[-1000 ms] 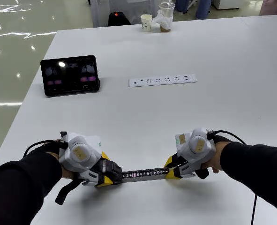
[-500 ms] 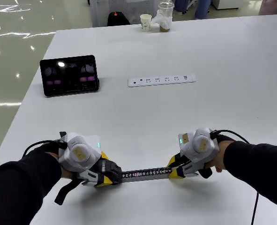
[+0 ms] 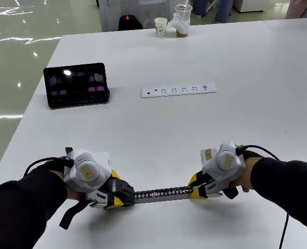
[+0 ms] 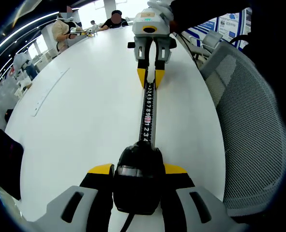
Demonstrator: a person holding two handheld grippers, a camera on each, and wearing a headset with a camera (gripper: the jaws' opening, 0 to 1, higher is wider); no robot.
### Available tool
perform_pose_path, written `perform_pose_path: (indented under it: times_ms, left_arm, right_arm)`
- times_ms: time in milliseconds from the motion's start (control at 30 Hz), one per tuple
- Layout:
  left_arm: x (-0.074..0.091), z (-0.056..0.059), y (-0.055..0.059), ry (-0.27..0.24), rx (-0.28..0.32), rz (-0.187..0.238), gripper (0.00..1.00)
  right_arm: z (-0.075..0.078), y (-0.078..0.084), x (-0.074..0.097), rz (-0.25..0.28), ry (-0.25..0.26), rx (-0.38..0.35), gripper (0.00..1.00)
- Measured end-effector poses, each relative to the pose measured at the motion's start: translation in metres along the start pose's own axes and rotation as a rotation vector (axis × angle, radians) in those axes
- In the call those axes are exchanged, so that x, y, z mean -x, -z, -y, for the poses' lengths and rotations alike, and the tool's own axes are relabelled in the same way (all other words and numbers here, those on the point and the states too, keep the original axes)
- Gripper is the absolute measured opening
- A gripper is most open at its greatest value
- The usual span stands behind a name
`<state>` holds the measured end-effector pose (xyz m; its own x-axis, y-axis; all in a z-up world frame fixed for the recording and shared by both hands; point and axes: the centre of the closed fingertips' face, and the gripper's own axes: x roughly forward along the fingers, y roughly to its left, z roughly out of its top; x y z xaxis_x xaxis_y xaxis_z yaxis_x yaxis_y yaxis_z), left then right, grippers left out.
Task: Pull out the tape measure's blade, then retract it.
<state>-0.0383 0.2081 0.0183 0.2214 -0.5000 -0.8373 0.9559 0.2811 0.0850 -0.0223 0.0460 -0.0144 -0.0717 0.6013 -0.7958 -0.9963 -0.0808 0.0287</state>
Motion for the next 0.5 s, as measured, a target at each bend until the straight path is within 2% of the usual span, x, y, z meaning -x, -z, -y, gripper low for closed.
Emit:
perform_pose_path:
  times_ms: [500]
  left_arm:
    - [-0.0006, -0.0004, 0.0003, 0.001, 0.001, 0.000, 0.32]
  right_arm:
    - [0.0002, 0.0062, 0.0043, -0.007, 0.005, -0.007, 0.10]
